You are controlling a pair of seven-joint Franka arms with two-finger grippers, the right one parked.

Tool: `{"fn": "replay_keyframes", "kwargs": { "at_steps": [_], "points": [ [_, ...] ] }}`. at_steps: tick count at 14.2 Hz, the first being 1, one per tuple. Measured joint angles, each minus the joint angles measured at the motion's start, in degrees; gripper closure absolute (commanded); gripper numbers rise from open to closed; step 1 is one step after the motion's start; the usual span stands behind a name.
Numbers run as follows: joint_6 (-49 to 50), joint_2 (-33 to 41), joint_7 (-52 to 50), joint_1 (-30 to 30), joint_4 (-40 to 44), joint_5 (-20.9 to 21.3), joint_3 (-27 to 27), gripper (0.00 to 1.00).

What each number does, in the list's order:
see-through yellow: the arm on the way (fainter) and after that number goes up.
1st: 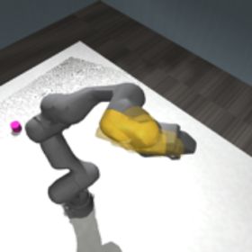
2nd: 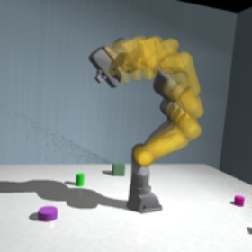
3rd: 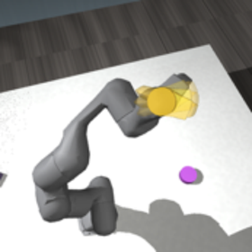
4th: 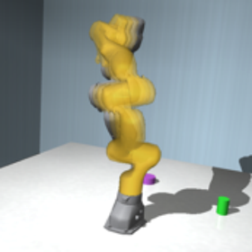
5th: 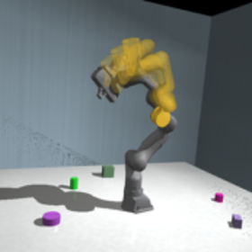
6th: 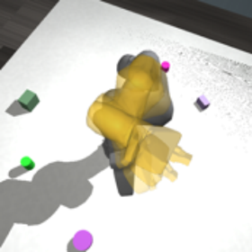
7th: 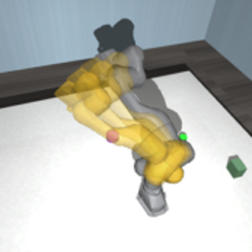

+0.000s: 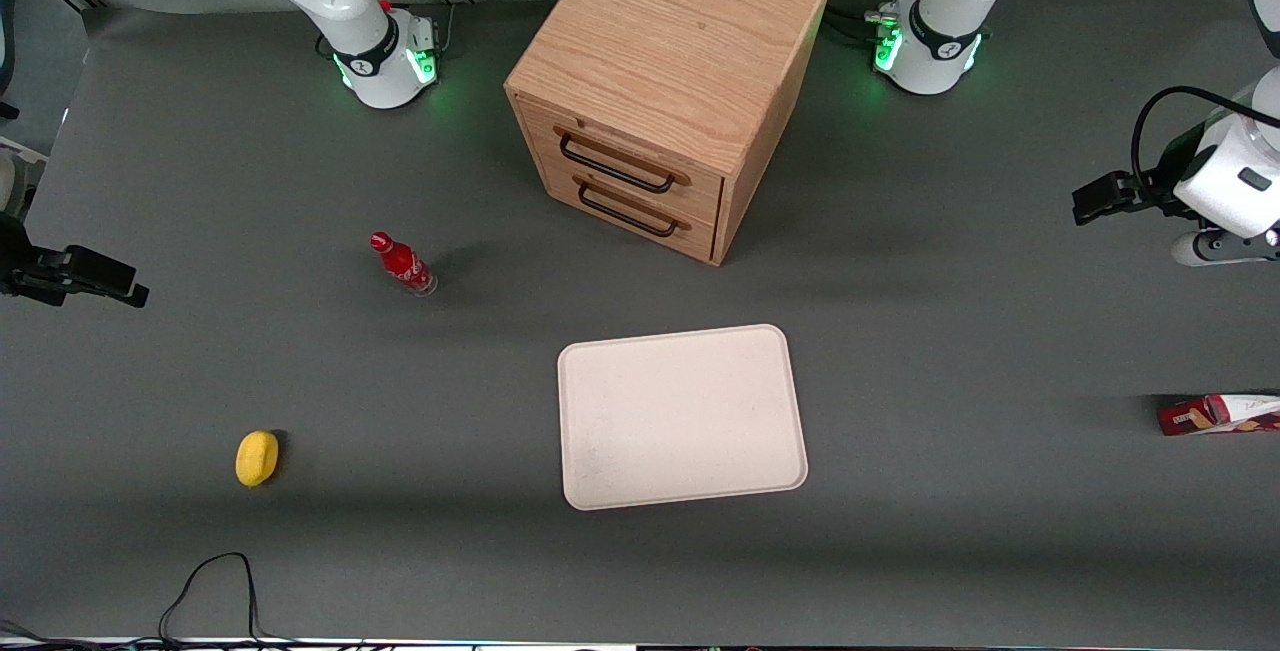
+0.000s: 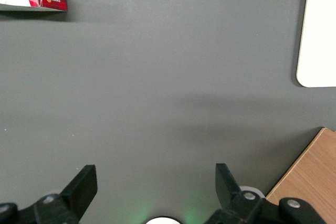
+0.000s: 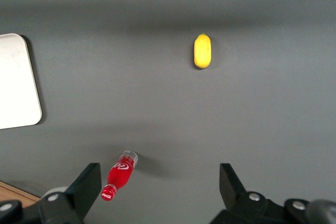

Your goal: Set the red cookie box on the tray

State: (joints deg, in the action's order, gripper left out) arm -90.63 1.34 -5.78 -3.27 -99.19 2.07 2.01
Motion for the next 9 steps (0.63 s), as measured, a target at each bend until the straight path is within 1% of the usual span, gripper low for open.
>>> {"fn": "replay_keyframes", "kwargs": {
  "at_steps": [9],
  "points": [
    [0.51,-0.88,-0.99,0.6,0.89,-0.02,0.14,0.0]
  ]
}}
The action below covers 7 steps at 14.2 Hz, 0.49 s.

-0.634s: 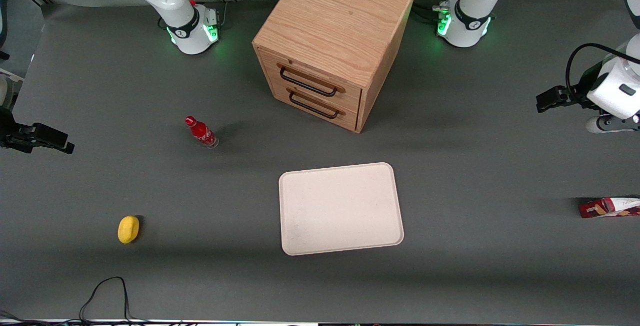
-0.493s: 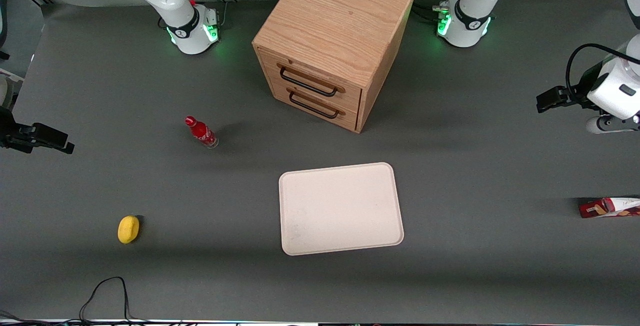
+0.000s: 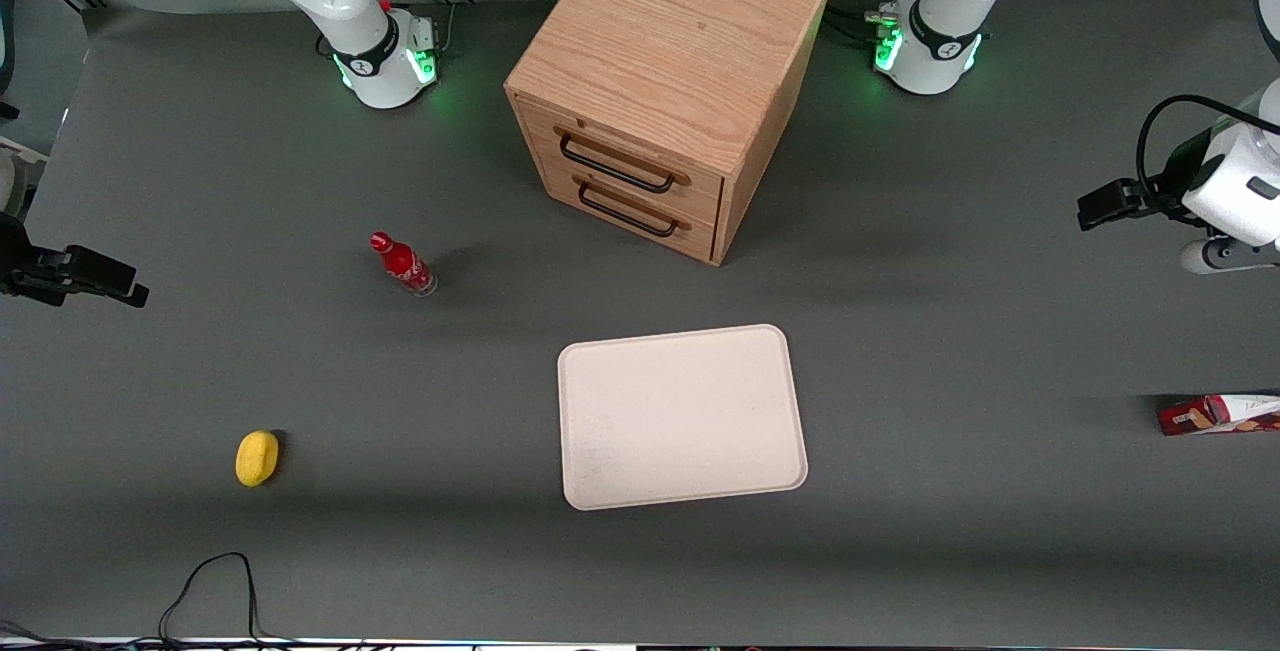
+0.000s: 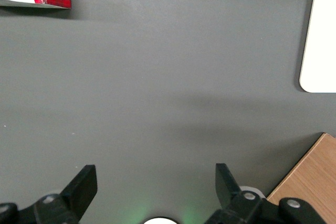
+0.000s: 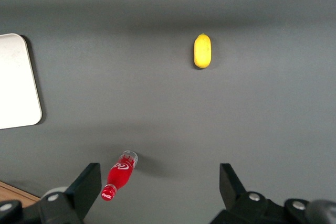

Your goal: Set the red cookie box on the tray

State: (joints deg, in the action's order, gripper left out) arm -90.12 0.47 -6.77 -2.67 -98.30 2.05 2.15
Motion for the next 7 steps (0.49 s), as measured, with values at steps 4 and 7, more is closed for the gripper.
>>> {"fn": "replay_keyframes", "kwargs": {
  "at_steps": [4,7],
  "points": [
    [2.41,-0.33,0.9,1.86,1.34,0.0,0.15,0.0],
    [3.65,-2.07,6.24,4.59,4.23,0.22,0.37,0.0]
  ]
}}
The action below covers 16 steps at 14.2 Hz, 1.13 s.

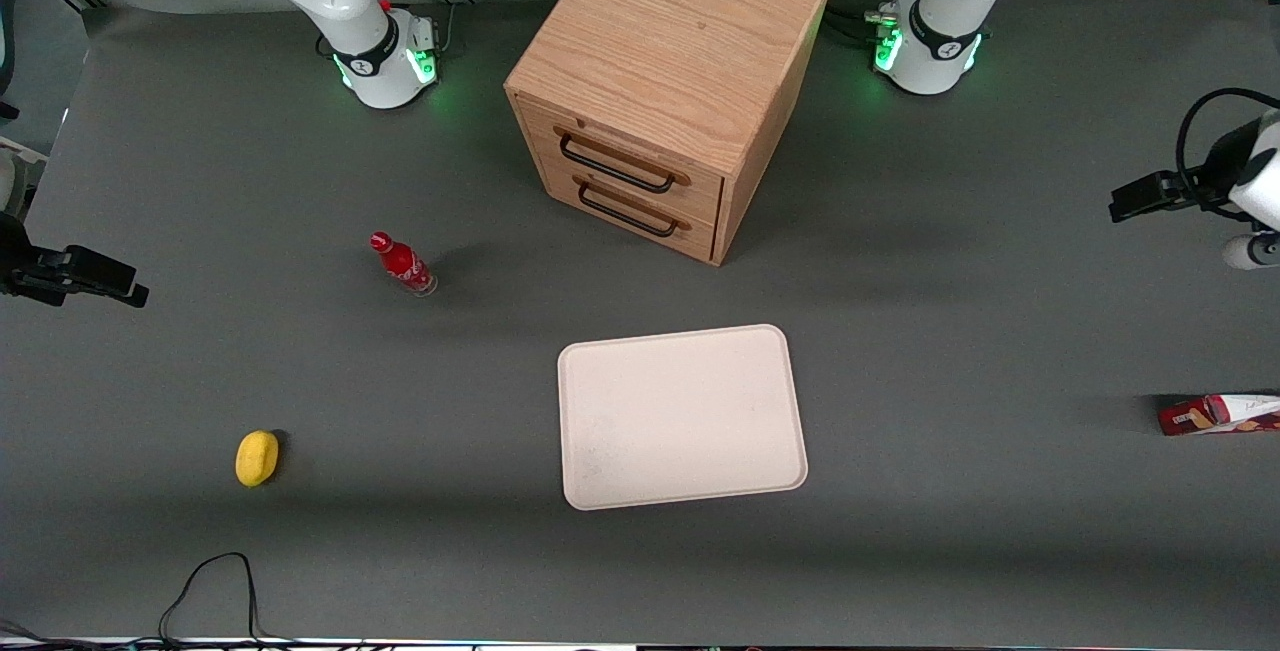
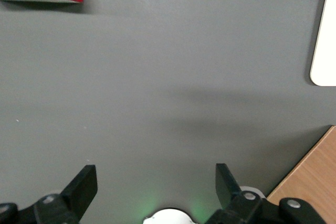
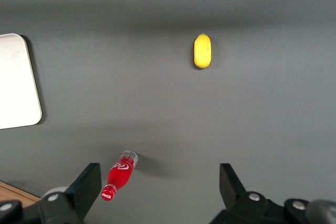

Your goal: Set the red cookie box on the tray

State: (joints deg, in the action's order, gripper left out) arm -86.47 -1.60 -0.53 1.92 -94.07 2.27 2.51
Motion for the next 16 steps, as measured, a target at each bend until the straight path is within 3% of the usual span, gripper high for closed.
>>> {"fn": "replay_keyframes", "kwargs": {
  "at_steps": [5,10,16],
  "points": [
    [3.62,-10.41,27.76,12.99,13.38,2.55,0.47,0.0],
    [3.73,-25.66,58.5,19.14,31.45,5.88,0.45,0.0],
    [3.0,-29.37,66.9,20.95,35.23,5.88,-0.04,0.0]
  ]
}}
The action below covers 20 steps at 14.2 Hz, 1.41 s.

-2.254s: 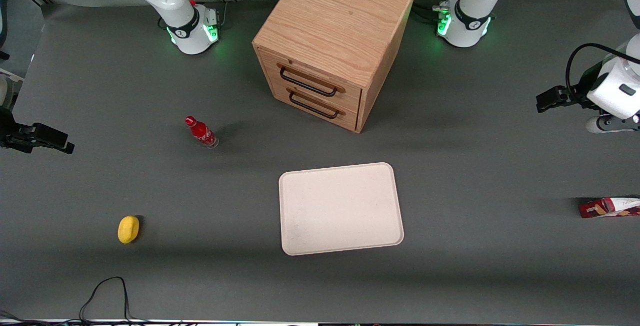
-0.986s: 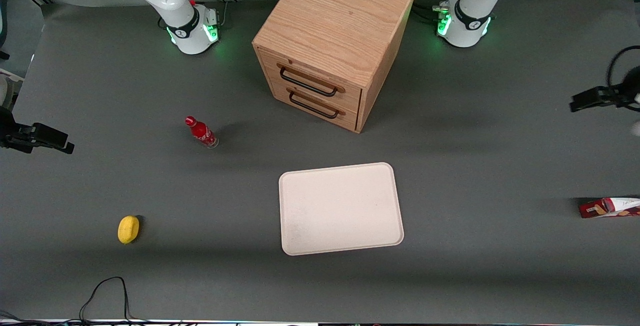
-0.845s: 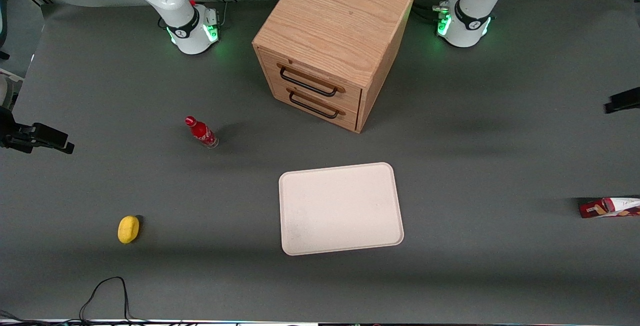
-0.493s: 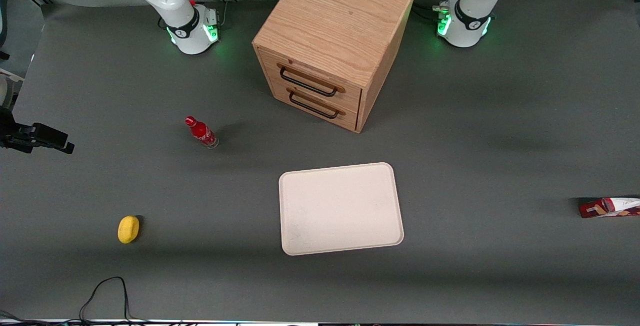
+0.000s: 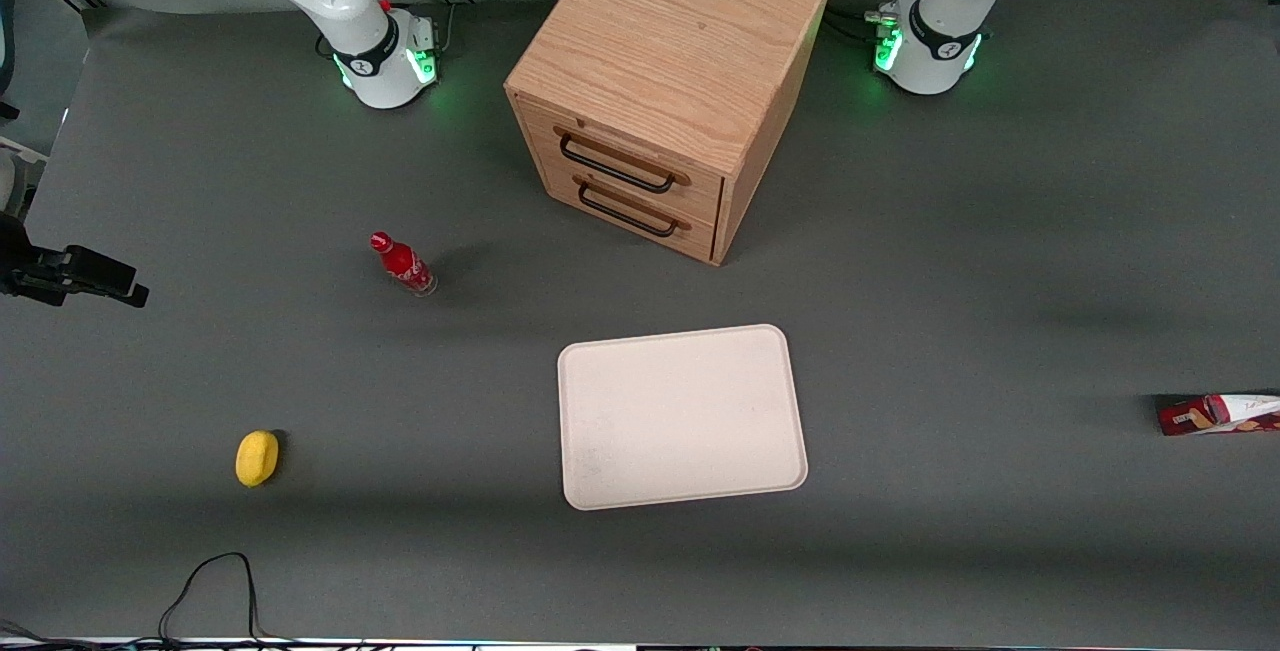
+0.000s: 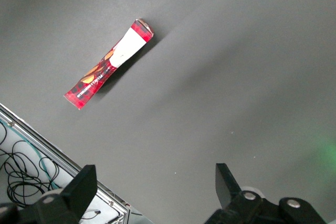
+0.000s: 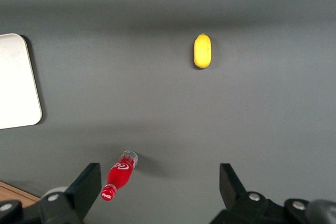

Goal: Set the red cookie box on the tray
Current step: 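Lower the open left gripper onto the cookie box and close it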

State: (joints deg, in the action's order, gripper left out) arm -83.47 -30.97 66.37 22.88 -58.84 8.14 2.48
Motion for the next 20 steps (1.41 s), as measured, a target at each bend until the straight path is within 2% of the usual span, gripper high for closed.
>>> {"fn": "replay_keyframes", "kwargs": {
  "at_steps": [3,8,11,15,20],
  "points": [
    [-4.72,-2.87,5.47,1.19,0.02,-0.16,0.03,0.0],
    [-15.63,-12.9,11.0,2.71,-0.09,-1.32,-0.11,0.0],
    [-21.26,-18.04,17.77,2.76,-0.66,-1.65,-0.35,0.0],
    [-28.0,-20.49,28.11,2.9,-3.2,-1.88,-0.36,0.0],
    [-30.29,-21.3,34.63,3.75,-4.46,-2.06,-0.34,0.01]
  ]
}}
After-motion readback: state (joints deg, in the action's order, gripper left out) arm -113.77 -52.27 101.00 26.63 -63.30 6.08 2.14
